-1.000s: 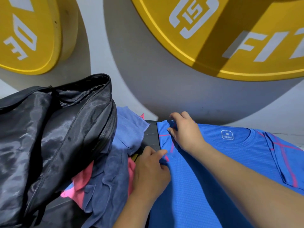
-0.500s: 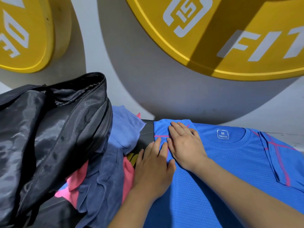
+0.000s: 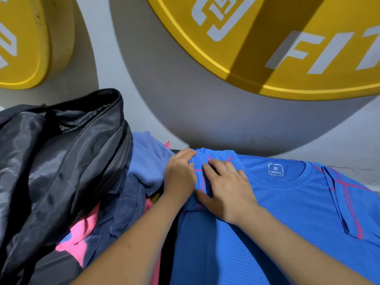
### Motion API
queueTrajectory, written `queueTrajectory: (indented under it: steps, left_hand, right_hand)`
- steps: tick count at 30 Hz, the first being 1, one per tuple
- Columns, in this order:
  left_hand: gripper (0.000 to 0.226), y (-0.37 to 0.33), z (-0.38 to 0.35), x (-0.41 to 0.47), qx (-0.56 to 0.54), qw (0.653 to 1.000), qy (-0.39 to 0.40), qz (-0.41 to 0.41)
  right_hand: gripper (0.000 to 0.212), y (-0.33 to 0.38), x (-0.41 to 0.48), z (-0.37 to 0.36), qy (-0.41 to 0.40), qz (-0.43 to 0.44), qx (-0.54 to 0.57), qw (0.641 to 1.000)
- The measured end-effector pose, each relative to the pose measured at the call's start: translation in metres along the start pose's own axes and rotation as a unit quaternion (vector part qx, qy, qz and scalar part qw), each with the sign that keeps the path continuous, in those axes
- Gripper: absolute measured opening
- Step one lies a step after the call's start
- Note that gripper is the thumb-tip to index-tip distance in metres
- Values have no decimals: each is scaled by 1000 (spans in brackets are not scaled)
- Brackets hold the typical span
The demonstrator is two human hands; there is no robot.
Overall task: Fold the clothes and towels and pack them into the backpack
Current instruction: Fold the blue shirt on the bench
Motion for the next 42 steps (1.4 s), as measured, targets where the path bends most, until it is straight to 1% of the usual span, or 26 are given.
queueTrajectory:
  steps: [3, 5, 8, 9, 11, 13, 15, 16, 18, 19, 20, 21, 22, 24, 25, 26, 28, 30, 31, 33, 35, 36, 37, 39, 41, 42]
  left_hand:
    - [39, -1, -3, -3, 70, 996, 31, -40]
    - [37, -8, -2, -7, 116, 989, 67, -58]
    - [30, -19, 2, -27, 125, 982, 87, -116]
    - [33, -18, 1, -37, 125, 979, 94, -132]
    - [51, -8, 0, -51, 126, 975, 126, -133]
    - [64, 0, -2, -54, 152, 969, 156, -117]
    - [63, -6, 0, -51, 186, 960, 184, -102]
    - [65, -8, 1, -49, 207, 952, 199, -104]
    - [70, -15, 4, -50, 227, 939, 236, -102]
    - [68, -16, 10, -52, 212, 945, 236, -77]
    - [63, -18, 19, -54, 172, 963, 199, -57]
    - [57, -21, 30, -58, 126, 981, 143, -40]
    - [49, -27, 44, -64, 82, 992, 96, -18]
    - [26, -37, 69, -81, 1, 996, 59, 69]
    - [16, -44, 80, -94, -33, 991, 47, 122]
    - [12, -49, 90, -109, -55, 986, 29, 157]
    - [20, -61, 104, -143, -64, 980, 2, 186]
    - [24, -69, 113, -178, -55, 974, -2, 220]
    - [24, -70, 115, -195, -53, 969, -4, 240]
    - [23, -68, 119, -226, -60, 955, -33, 288]
    - [16, -61, 121, -257, -102, 932, -68, 342]
    - [12, -57, 119, -269, -123, 918, -77, 370]
    - [10, -54, 118, -278, -138, 904, -70, 398]
    - [19, -49, 115, -288, -160, 890, -45, 425]
    - [23, -50, 115, -289, -150, 894, -20, 423]
    - [19, -53, 116, -289, -145, 896, -12, 420]
  right_hand:
    - [71, 3, -9, -2, 0, -3, -36, 999]
    - [70, 4, -15, -6, -1, -24, -35, 999]
    - [64, 5, -22, -14, -23, -24, -8, 999]
    - [61, 5, -23, -15, -31, -21, 1, 999]
    - [58, 6, -26, -18, -42, -21, 10, 999]
    - [59, 4, -25, -21, -20, -28, 8, 999]
    - [66, 4, -24, -19, 18, -15, -9, 1000]
    - [70, 3, -23, -17, 45, 7, -15, 999]
    - [64, -2, -26, -8, 102, 20, 27, 994]
    - [59, -6, -30, 1, 107, 10, 60, 992]
    - [56, -11, -36, 13, 89, -11, 92, 992]
    - [54, -17, -43, 27, 61, -38, 126, 989]
    - [52, -25, -53, 39, 30, -75, 163, 983]
    - [49, -45, -77, 63, -30, -177, 256, 950]
    - [48, -56, -93, 71, -54, -233, 314, 919]
    - [46, -68, -109, 78, -72, -285, 372, 880]
    - [40, -88, -150, 86, -108, -364, 450, 809]
    - [34, -105, -199, 86, -134, -426, 470, 761]
    - [32, -113, -222, 82, -143, -456, 465, 746]
    - [31, -125, -265, 72, -154, -500, 438, 731]
    - [35, -132, -300, 63, -164, -533, 412, 721]
    - [37, -135, -315, 59, -172, -553, 411, 704]
    - [41, -137, -328, 56, -176, -576, 416, 681]
    - [49, -135, -351, 47, -164, -602, 475, 621]
    - [52, -129, -363, 37, -135, -592, 564, 560]
    - [52, -127, -367, 32, -110, -588, 591, 541]
Point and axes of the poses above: each hand's wrist, its own x-axis towards the middle knuckle, its own z-axis out of the back of the hand, y = z × x, the point moved 4 cm from there along x, towards the middle knuckle, and after that the axes turned 6 degrees about -z, right-handed, at the moved point
